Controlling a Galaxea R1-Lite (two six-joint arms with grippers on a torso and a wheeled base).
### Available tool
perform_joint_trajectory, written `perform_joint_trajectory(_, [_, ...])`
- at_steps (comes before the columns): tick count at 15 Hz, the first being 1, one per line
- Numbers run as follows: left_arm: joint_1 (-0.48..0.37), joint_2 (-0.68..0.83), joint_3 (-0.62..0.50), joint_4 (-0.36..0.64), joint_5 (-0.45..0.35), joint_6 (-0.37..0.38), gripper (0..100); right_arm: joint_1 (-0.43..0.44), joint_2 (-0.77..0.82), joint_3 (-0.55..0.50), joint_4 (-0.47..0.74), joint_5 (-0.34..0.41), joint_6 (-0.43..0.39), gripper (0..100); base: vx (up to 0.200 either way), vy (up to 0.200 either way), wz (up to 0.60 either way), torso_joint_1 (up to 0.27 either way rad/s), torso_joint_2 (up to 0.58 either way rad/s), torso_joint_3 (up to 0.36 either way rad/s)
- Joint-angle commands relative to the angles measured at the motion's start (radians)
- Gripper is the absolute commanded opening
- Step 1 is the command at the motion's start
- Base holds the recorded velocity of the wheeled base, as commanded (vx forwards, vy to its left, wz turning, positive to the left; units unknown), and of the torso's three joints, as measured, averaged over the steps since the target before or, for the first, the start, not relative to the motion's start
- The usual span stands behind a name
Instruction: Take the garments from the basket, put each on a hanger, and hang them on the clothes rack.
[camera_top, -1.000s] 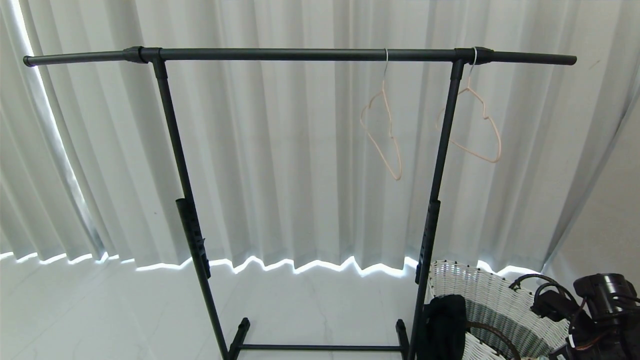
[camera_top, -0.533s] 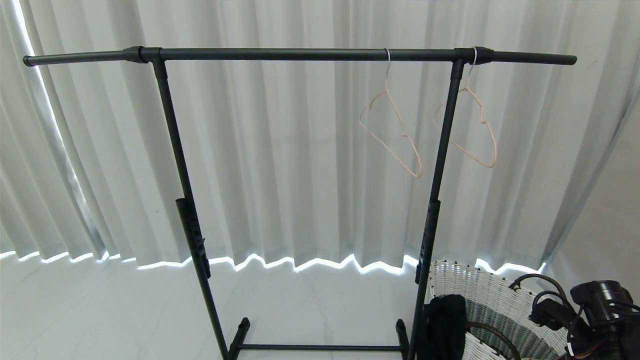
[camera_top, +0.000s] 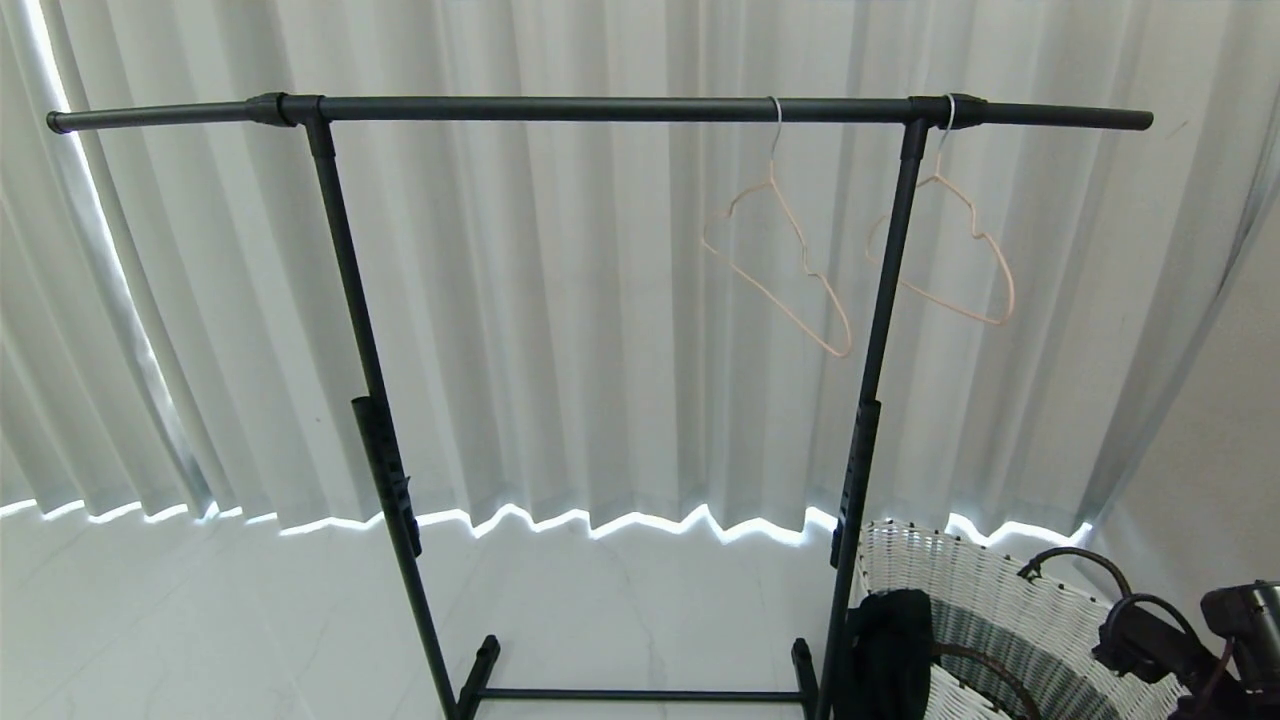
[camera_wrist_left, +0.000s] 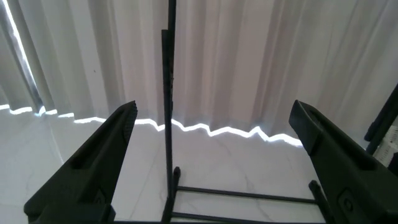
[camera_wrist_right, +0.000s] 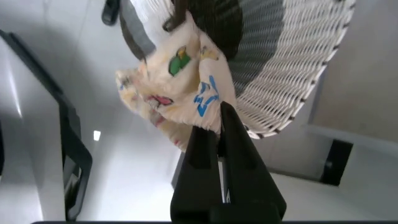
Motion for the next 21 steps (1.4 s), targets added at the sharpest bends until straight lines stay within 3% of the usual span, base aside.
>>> perform_joint_trajectory(1, [0.000, 0.002, 0.001, 0.001, -0.008, 0.013, 100, 0.056, -0.281, -0.116, 0.188, 0.005, -0.001, 0, 0.000, 0.000, 0.00, 0.000, 0.00, 0.000])
perform_joint_trajectory(4, [0.000, 0.002, 0.001, 0.001, -0.010, 0.010, 100, 0.103, -0.434, -0.449, 0.674, 0.025, 0.005, 0, 0.000, 0.000, 0.00, 0.000, 0.00, 0.000])
perform_joint_trajectory(6, [0.000, 0.002, 0.001, 0.001, -0.010, 0.012, 100, 0.168, -0.457, -0.571, 0.791, 0.026, 0.004, 0, 0.000, 0.000, 0.00, 0.000, 0.00, 0.000])
perform_joint_trajectory(12, [0.000, 0.000, 0.001, 0.002, -0.010, 0.009, 100, 0.296, -0.452, -0.627, 0.800, 0.011, 0.002, 0, -0.200, 0.000, 0.00, 0.004, 0.00, 0.002])
perform_joint_trajectory(17, [0.000, 0.002, 0.001, 0.002, -0.010, 0.010, 100, 0.329, -0.454, -0.647, 0.796, 0.009, 0.002, 0, -0.200, 0.000, 0.00, 0.003, 0.00, 0.001])
perform_joint_trajectory(21, [0.000, 0.002, 0.001, 0.004, -0.010, 0.012, 100, 0.419, -0.422, -0.696, 0.794, 0.064, 0.013, 0, 0.000, 0.000, 0.00, 0.000, 0.00, 0.000])
